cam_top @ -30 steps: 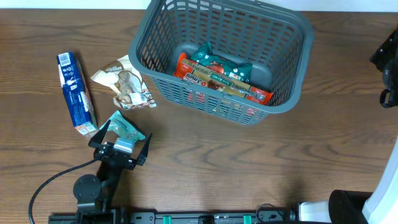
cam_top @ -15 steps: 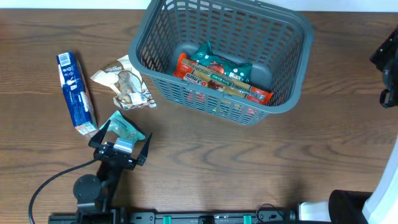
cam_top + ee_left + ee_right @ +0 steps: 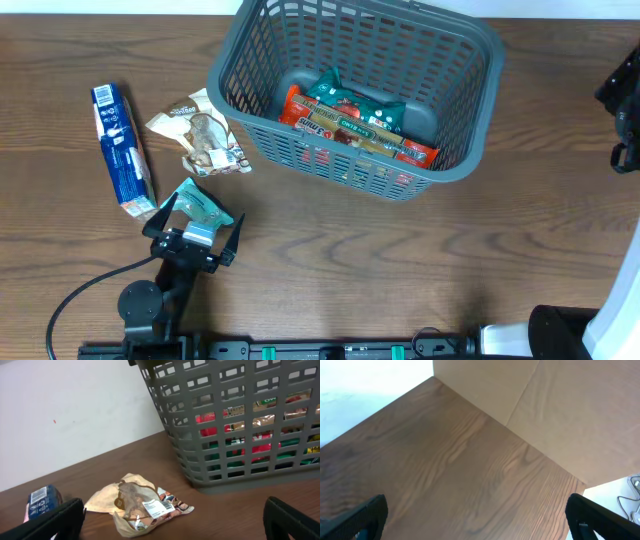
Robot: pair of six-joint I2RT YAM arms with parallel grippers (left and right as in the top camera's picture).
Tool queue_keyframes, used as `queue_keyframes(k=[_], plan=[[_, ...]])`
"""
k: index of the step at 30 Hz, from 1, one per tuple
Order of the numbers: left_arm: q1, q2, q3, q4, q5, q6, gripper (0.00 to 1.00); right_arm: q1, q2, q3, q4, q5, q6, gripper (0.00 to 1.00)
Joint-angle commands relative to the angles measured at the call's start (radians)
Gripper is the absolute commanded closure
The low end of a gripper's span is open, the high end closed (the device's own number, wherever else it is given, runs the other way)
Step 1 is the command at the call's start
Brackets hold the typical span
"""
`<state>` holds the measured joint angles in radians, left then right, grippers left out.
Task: Pack container
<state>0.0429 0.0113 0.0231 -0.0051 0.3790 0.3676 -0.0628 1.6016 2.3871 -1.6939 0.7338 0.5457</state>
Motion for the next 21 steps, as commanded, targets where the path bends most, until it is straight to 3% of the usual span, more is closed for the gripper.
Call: queue_keyframes(k=[1, 7, 12, 14, 18, 21], plan=[[-0.003, -0.001, -0.018, -0.026, 0.018, 0.01, 0.01, -0.009, 0.002, -0.001, -0.003, 0.017, 0.022, 0.01], [-0.003, -0.001, -0.018, -0.028, 0.018, 0.01, 0.01, -0.009, 0.002, -0.001, -0.003, 0.017, 0.022, 0.01], [-0.003, -0.001, -0.017, 0.103, 0.075, 0.013, 0.01, -0.009, 0.002, -0.001, -0.003, 0.017, 0.022, 0.01], [-0.003, 0.0, 0.003, 0.111, 0.073, -0.054, 0.01, -0.009, 0.002, -0.001, -0.003, 0.017, 0.022, 0.01], [-0.003, 0.019, 0.093, 0.059, -0.079, -0.264, 0.01, -0.009, 0.002, -0.001, -0.003, 0.017, 0.022, 0.01], [-0.003, 0.074, 0.21, -0.037, -0.156, -0.291, 0.01, -0.009, 0.002, -0.001, -0.003, 0.017, 0.022, 0.01]])
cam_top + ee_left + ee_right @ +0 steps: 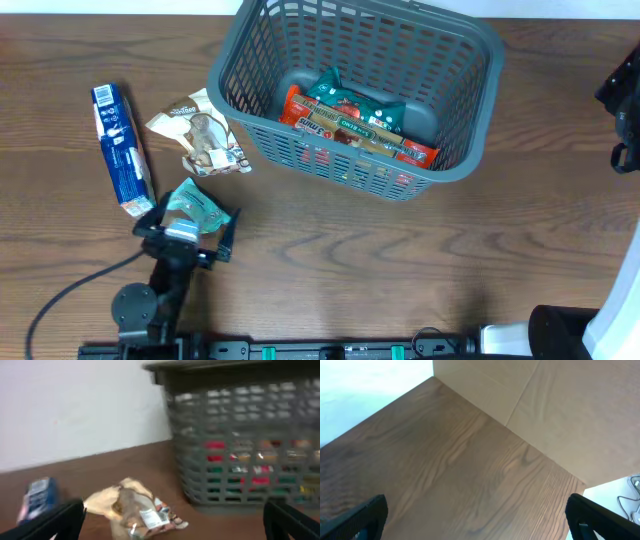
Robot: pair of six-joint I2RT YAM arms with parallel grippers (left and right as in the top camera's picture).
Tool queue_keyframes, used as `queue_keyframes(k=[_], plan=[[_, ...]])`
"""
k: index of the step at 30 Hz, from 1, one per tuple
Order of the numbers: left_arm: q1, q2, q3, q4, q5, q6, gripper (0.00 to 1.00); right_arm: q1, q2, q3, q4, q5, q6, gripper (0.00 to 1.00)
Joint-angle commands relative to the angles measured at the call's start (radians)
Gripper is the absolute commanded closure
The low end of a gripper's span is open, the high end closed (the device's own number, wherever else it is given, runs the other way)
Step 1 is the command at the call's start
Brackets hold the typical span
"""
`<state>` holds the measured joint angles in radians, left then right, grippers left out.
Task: Pack container
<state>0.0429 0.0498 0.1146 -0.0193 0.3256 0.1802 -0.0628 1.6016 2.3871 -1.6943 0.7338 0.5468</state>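
A grey plastic basket (460, 60) stands at the back centre and holds red and green snack packets (355, 122). The basket (250, 445) also fills the right of the blurred left wrist view. Left of it on the table lie a tan crumpled packet (200, 135), a blue box (122, 150) and a small teal packet (195, 208). My left gripper (185, 232) is open, low at the teal packet, its fingers on either side of it. The tan packet (135, 510) lies ahead of the left gripper (172, 510). My right gripper (476, 505) is open and holds nothing.
The right arm (625, 100) sits at the table's far right edge, over bare wood (445, 460) near a corner with a beige panel (570, 405). A black cable (60, 295) trails at the front left.
My left gripper has shifted a little to the left and turned, so the basket sits further right in its now blurred view. The packets and the right arm have not moved.
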Motion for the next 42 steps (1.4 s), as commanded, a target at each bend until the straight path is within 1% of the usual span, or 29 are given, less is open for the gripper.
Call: queue_keyframes(k=[1, 4, 10, 14, 17, 19, 22, 28, 33, 35, 37, 39, 42], plan=[[-0.003, 0.077, 0.185, -0.084, -0.132, -0.104, 0.01, -0.009, 0.002, -0.001, -0.003, 0.017, 0.021, 0.01], [-0.003, 0.214, 0.362, -0.238, -0.189, -0.103, 0.01, -0.009, 0.002, -0.001, -0.003, 0.017, 0.021, 0.01], [-0.003, 0.575, 0.724, -0.526, -0.187, -0.092, 0.01, -0.009, 0.002, -0.001, -0.003, 0.017, 0.021, 0.01], [-0.003, 0.806, 0.949, -0.76, -0.171, -0.092, 0.01, -0.009, 0.002, -0.001, -0.003, 0.017, 0.021, 0.01], [-0.003, 0.915, 1.063, -0.856, -0.075, -0.092, 0.01, -0.009, 0.002, -0.001, -0.003, 0.017, 0.021, 0.01], [-0.003, 0.953, 1.1, -0.859, 0.0, -0.092, 0.01, -0.009, 0.002, -0.001, -0.003, 0.017, 0.021, 0.01], [-0.003, 0.975, 1.121, -0.817, 0.1, -0.092, 0.01, -0.009, 0.002, -0.001, -0.003, 0.017, 0.021, 0.01], [-0.003, 0.958, 1.138, -0.786, 0.129, -0.092, 0.01, -0.009, 0.002, -0.001, -0.003, 0.017, 0.021, 0.01], [-0.003, 0.933, 1.145, -0.737, 0.192, -0.092, 0.01, -0.009, 0.002, -0.001, -0.003, 0.017, 0.021, 0.01], [-0.003, 0.937, 1.146, -0.73, 0.186, -0.092, 0.01, -0.009, 0.002, -0.001, -0.003, 0.017, 0.021, 0.01], [-0.003, 0.959, 1.146, -0.738, 0.174, -0.117, 0.02, -0.009, 0.002, -0.001, -0.003, 0.017, 0.021, 0.01], [-0.003, 0.988, 1.152, -0.751, 0.091, -0.208, 0.02, -0.009, 0.002, -0.001, -0.003, 0.017, 0.021, 0.01], [-0.003, 1.056, 1.194, -0.802, -0.024, -0.307, 0.01, -0.009, 0.002, -0.001, -0.003, 0.017, 0.021, 0.01]])
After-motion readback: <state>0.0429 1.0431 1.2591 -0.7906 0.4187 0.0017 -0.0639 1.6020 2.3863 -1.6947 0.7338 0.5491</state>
